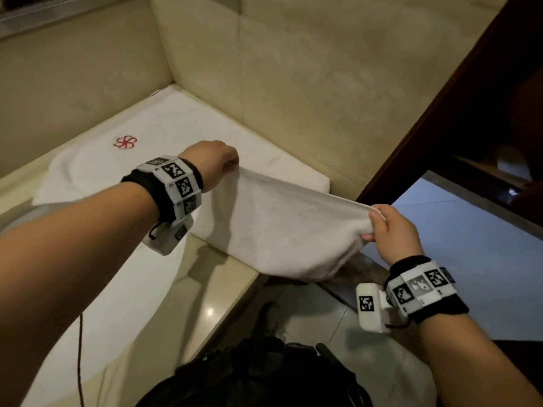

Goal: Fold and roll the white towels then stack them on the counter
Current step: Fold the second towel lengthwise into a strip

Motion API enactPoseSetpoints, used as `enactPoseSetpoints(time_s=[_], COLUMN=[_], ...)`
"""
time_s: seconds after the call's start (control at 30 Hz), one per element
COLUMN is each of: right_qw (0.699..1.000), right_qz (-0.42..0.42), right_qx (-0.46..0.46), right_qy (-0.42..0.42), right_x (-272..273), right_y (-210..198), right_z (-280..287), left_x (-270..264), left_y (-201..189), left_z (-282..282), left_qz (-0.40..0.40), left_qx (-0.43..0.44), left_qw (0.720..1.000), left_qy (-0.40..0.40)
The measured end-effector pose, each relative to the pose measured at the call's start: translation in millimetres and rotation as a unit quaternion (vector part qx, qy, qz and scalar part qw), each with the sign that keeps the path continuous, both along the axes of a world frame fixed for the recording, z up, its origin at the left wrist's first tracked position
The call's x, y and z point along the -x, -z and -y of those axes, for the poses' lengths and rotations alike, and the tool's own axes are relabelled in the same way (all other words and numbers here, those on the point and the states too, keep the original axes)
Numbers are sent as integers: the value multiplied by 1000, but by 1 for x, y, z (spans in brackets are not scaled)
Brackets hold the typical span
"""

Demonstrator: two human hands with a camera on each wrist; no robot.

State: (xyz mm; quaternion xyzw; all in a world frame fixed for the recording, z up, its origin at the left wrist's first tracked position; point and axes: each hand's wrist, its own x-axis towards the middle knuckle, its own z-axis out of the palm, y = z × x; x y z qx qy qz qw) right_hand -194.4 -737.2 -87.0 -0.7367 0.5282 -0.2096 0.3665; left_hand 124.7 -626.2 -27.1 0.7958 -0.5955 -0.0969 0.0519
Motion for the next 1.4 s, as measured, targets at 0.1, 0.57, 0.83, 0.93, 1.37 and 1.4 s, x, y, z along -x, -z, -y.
enactPoseSetpoints(time_s=[0.1, 0.57, 0.83, 0.93, 1.37, 1.4], right_qw=[996, 899, 764, 767, 761, 785], right_qz=[-79, -203, -306, -280, -131, -92], right_qx=[39, 88, 187, 199, 79, 57], right_qy=[16, -379, -537, -543, -630, -611], right_x=[-10, -202, -313, -345, -471, -467], right_y=[7, -4, 8, 8, -21, -27], right_z=[29, 44, 14, -1, -74, -64], left_x=[-8, -85, -155, -179, -247, -251], left_y=[15, 79, 66, 58, 1, -7], left_z=[40, 19, -56, -87, -160, -156], left_qz=[-6, 63, 104, 91, 71, 76], left_qx=[-24, -122, -187, -185, -105, -97], left_qw=[1000, 988, 966, 960, 935, 935], left_qy=[-2, -70, -144, -188, -332, -331])
